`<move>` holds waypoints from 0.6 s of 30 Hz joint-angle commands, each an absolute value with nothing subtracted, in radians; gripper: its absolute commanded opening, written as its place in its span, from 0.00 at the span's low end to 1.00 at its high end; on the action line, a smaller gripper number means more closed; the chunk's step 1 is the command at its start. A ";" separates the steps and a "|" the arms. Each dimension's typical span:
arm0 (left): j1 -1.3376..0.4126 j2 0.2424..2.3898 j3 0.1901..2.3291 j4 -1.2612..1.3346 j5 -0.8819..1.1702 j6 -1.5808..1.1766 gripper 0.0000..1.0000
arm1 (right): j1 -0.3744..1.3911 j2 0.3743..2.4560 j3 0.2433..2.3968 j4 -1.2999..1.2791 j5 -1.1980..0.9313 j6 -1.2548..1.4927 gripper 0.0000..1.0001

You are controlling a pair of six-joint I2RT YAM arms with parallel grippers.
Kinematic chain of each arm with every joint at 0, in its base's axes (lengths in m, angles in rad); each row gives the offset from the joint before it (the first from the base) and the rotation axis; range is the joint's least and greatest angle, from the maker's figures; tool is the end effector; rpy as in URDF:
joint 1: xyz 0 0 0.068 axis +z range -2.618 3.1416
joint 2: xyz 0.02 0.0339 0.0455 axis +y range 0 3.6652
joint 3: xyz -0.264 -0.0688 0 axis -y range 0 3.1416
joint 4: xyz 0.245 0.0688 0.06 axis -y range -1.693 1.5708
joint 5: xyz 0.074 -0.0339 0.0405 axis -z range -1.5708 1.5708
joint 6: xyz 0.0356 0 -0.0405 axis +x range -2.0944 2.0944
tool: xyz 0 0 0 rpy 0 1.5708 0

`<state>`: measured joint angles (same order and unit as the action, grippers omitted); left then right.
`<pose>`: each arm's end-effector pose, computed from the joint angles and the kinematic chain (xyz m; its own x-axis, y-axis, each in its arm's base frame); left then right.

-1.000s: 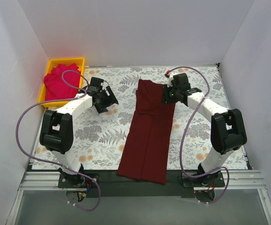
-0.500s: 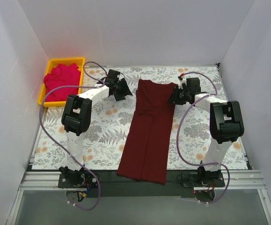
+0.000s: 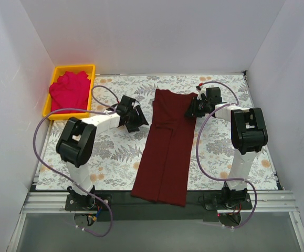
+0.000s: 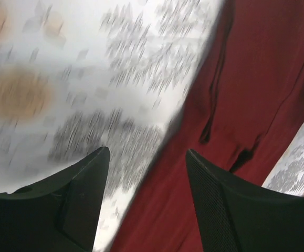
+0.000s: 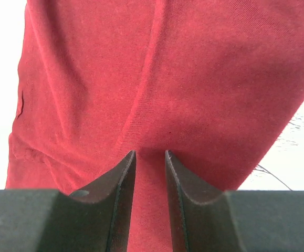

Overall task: Fold and stack the t-shirts
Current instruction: Fold the tshirt

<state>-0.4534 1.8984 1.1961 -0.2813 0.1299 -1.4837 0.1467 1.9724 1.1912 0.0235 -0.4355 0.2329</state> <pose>0.3497 -0.1755 0.1600 -0.5621 -0.8250 0.0592 -0.7022 0.4381 -0.5613 0.4099 0.0758 0.1535 -0.7621 0.0989 -0.6399 -0.2670 0.8523 0.4498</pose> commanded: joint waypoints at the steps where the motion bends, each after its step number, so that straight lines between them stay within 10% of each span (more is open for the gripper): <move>1: -0.498 1.720 1.056 -0.291 0.080 -1.540 0.59 | 0.147 1.973 1.229 0.052 -0.475 0.232 0.35; 18: -0.837 1.571 0.791 -0.607 -0.049 -1.736 0.49 | 0.164 1.967 1.226 0.060 -0.489 0.235 0.35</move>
<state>-0.8017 1.5497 0.8219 -0.4629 0.0090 -1.6905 0.1528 1.9774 1.1915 0.0269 -0.4709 0.2337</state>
